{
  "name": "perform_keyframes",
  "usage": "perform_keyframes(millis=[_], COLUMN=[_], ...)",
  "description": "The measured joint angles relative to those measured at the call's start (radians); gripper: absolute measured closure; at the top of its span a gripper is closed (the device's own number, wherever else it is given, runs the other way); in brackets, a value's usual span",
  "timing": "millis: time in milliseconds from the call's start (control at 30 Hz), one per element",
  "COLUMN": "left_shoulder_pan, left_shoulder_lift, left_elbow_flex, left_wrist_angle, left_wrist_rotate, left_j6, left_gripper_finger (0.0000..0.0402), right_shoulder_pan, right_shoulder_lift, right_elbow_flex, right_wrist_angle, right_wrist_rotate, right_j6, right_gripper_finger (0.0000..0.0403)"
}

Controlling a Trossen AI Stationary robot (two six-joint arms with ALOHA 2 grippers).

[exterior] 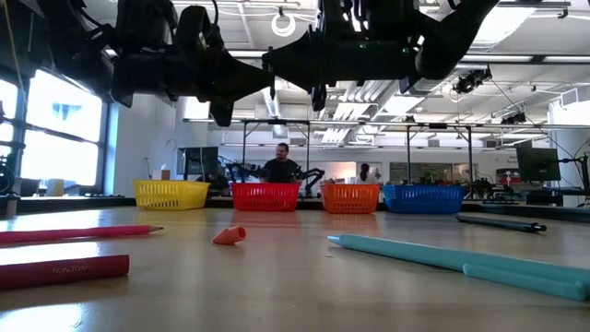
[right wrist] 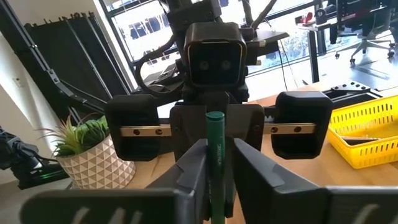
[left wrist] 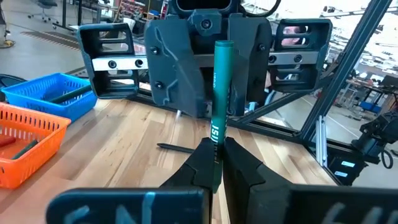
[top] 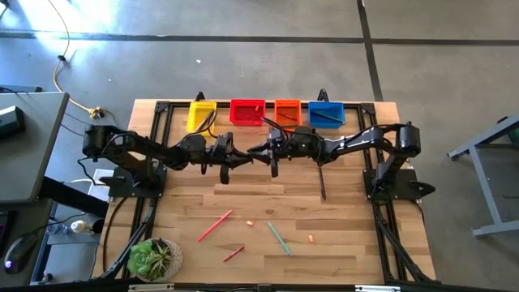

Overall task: Sort crayons/erasers/pens/pencils in bins
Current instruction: Put the green crayon into the orange basket

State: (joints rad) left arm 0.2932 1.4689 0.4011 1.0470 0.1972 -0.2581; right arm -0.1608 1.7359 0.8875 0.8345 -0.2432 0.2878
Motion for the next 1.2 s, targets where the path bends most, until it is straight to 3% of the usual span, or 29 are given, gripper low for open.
perform_keyframes(millis=[267, 733, 833, 967, 1100, 1200], left_shoulder_pan=[0.001, 0.038, 0.048, 0.053, 0.053, 0.053], left_shoulder_lift=[0.000, -0.024, -0.024, -0.024, -0.024, -0.024], left_elbow_flex=[0.000, -0.024, -0.046, -0.069, -0.082, -0.083], left_wrist_angle=[-0.001, -0.015, -0.003, -0.003, -0.003, -0.003], left_wrist_rotate=[-0.007, 0.004, 0.003, 0.004, 0.003, 0.003], left_j6=[-0.032, -0.019, -0.019, -0.006, 0.000, 0.000], left_gripper_finger=[0.0383, 0.0273, 0.0258, 0.0248, 0.0250, 0.0255], right_shoulder_pan=[0.000, -0.051, -0.088, -0.150, -0.224, -0.292], right_shoulder_lift=[0.000, -0.074, -0.118, -0.151, -0.111, -0.057], right_elbow_flex=[0.001, 0.002, 0.003, 0.074, 0.189, 0.246], right_wrist_angle=[0.000, -0.037, -0.122, -0.419, -0.720, -0.841], right_wrist_rotate=[0.009, 0.034, 0.052, 0.178, 0.335, 0.369], right_j6=[-0.013, -0.073, -0.116, -0.208, -0.295, -0.327], right_gripper_finger=[0.0395, 0.0387, 0.0387, 0.0387, 0.0387, 0.0387])
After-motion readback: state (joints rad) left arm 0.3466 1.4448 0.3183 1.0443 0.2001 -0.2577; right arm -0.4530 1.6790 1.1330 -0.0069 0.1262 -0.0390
